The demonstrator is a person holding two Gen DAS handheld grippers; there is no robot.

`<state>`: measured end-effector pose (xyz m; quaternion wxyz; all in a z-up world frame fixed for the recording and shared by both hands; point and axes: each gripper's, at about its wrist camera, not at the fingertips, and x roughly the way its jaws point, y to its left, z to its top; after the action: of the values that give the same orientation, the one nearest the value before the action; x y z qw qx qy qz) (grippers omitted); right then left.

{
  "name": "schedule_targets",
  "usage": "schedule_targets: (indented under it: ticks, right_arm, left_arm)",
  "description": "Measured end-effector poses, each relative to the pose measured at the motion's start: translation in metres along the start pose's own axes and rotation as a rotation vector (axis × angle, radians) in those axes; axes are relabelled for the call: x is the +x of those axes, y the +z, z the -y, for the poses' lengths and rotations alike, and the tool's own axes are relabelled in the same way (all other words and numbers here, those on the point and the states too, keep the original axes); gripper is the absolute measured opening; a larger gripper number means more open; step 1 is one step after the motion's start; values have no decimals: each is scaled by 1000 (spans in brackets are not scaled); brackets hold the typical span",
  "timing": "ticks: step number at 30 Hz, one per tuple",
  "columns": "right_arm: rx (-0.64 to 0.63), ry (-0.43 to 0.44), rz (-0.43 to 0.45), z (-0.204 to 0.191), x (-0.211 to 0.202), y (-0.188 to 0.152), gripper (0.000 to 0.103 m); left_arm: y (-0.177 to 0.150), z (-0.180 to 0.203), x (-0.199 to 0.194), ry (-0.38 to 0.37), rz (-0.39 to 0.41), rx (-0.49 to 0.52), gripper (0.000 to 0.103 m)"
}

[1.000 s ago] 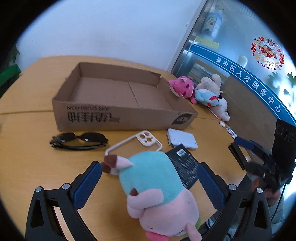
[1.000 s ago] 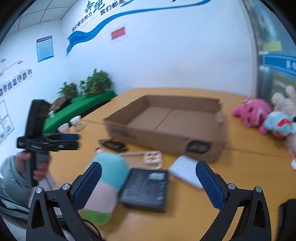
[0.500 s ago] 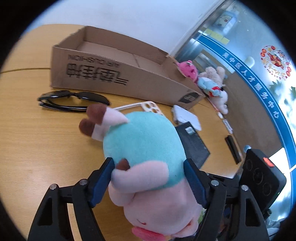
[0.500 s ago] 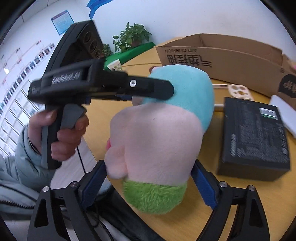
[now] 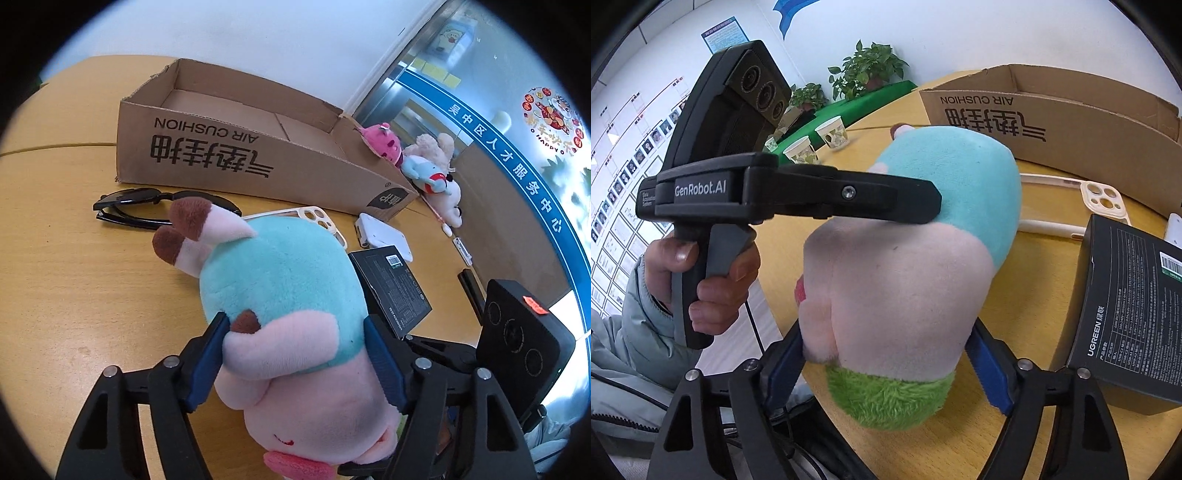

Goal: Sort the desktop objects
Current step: 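Carry the plush bunny with both grippers over the cardboard box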

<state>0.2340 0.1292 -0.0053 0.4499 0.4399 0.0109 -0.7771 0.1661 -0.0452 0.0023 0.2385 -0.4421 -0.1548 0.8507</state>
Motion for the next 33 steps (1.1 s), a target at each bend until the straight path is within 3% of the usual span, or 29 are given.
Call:
schedule_targets:
  ticks: [7,13,25,33]
  right_arm:
    - [-19,18,48,-9,-23,7,72]
    - [-65,-8,126,-9,-48,45,72]
    - [-154,-91,291,10,-108,162,72]
    - [-239,-152,369,20,-146,263,72]
  left_arm:
    - [20,23,-23,24,90,67,65]
    - [72,41,-41,8,177,140,61]
    - [208,60,-67,-12,356,311,61]
    - [309,58,-87,-15,458,375,61]
